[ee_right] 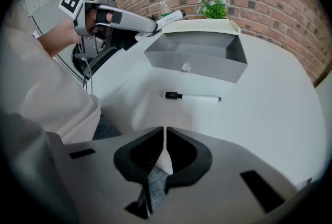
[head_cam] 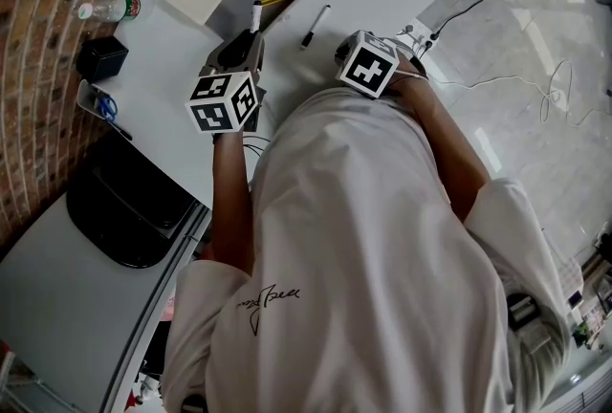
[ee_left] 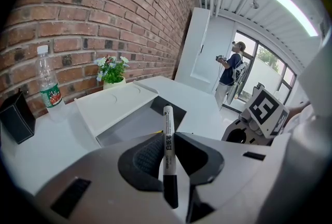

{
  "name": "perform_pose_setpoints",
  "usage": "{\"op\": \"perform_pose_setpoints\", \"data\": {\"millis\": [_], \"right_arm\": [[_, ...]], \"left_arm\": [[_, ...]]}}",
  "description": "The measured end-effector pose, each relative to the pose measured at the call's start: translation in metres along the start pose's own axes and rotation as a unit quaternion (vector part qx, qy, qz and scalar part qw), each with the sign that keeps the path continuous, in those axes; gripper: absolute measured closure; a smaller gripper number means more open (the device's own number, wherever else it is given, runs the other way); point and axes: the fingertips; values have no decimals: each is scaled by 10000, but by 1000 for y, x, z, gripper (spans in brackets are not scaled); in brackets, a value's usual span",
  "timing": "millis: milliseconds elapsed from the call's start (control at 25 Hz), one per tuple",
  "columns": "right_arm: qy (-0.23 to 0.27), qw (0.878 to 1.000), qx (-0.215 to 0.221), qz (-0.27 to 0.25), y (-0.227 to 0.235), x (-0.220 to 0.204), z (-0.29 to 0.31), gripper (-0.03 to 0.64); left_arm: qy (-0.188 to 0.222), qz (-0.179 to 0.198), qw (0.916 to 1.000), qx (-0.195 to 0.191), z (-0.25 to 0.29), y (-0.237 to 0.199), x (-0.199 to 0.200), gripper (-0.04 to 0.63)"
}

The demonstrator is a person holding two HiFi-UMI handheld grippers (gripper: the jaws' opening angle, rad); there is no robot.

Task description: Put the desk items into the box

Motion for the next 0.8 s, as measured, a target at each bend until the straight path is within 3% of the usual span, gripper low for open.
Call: {"op": "perform_pose_setpoints", "data": {"millis": [800], "right_arm": [[-24,10000,62,44,4,2,0,577]], "left_arm": [[1,-45,10000,83,15,-11,11,529]]}}
Point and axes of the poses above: the fingertips, and each gripper's own axes: z forward along the fingers, y to its right, x out of its top
